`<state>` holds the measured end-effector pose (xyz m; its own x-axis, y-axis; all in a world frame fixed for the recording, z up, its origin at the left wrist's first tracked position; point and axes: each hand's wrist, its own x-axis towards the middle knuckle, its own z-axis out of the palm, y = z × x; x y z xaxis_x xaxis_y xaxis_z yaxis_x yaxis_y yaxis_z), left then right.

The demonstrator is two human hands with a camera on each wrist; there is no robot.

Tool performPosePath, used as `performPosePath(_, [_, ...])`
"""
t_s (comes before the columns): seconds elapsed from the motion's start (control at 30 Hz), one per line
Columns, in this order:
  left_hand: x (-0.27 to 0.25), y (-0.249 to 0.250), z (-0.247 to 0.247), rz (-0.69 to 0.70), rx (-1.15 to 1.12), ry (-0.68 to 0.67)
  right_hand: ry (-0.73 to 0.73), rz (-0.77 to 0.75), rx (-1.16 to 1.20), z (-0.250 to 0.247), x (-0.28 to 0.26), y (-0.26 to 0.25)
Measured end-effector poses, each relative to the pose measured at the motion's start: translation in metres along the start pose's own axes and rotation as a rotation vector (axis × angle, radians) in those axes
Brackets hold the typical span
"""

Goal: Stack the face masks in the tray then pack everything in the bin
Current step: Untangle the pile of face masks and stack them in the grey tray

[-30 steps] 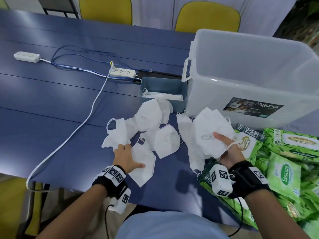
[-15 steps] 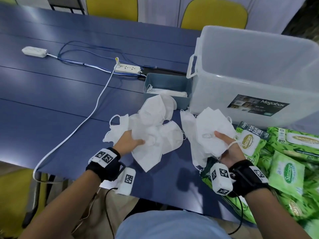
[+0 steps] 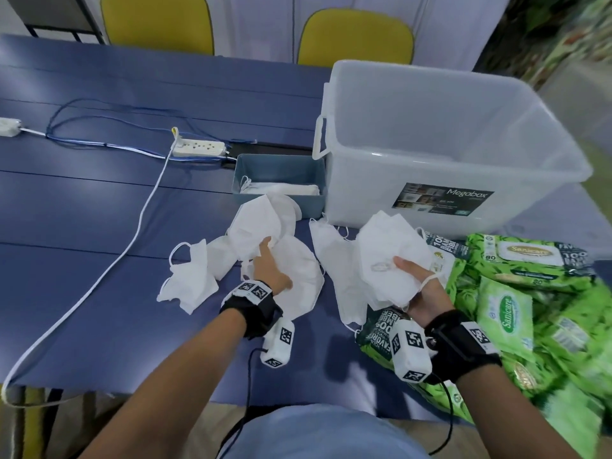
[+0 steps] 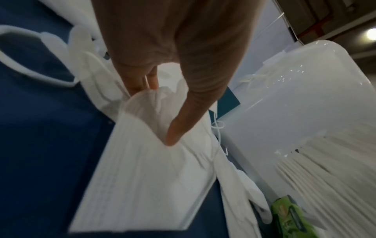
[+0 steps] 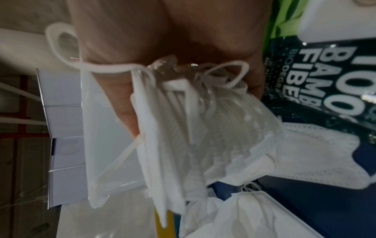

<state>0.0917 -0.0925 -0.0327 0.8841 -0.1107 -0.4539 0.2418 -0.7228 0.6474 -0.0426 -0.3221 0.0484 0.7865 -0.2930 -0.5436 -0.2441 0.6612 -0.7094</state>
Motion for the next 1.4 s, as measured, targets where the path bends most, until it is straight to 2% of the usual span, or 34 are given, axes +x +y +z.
performPosePath(0.23, [-0.005, 0.001, 0.001, -0.012, 0.293, 0.062, 0.007, -0.011, 0.010, -0.001, 0.003, -0.002])
performPosePath(0.43, [-0.001, 0.001, -0.002, -0.098, 0.124, 0.008, -0.004, 0.004, 0.003, 0.006, 0.008, -0.001])
performPosePath(0.7, [-0.009, 0.017, -0.029, 0.068, -0.222, 0.070, 0.015, 0.009, -0.032, 0.009, 0.017, 0.001])
performPosePath(0.77, [-0.013, 0.024, -0.040, 0.121, -0.186, 0.074, 0.016, 0.013, -0.033, 0.009, 0.019, 0.003])
performPosePath(0.93, [-0.027, 0.037, -0.062, 0.305, 0.063, 0.196, 0.003, 0.033, -0.033, 0.011, 0.020, 0.007])
performPosePath(1.07, [-0.032, 0.039, -0.077, 0.330, -0.070, 0.216, 0.000, -0.003, -0.046, 0.015, 0.018, 0.009])
performPosePath(1.13, [-0.041, 0.044, -0.085, 0.398, -0.198, 0.170, 0.007, -0.024, -0.069, 0.015, 0.018, 0.008])
performPosePath(1.23, [-0.055, 0.053, -0.094, 0.538, -0.289, 0.020, 0.056, -0.054, -0.134, 0.016, 0.017, 0.007])
performPosePath(1.3, [-0.062, 0.058, -0.095, 0.603, -0.252, -0.066, 0.063, -0.058, -0.182, 0.018, 0.016, 0.008])
performPosePath(1.4, [-0.071, 0.065, -0.087, 0.721, -0.081, -0.183, 0.011, -0.065, -0.340, 0.020, 0.013, 0.008])
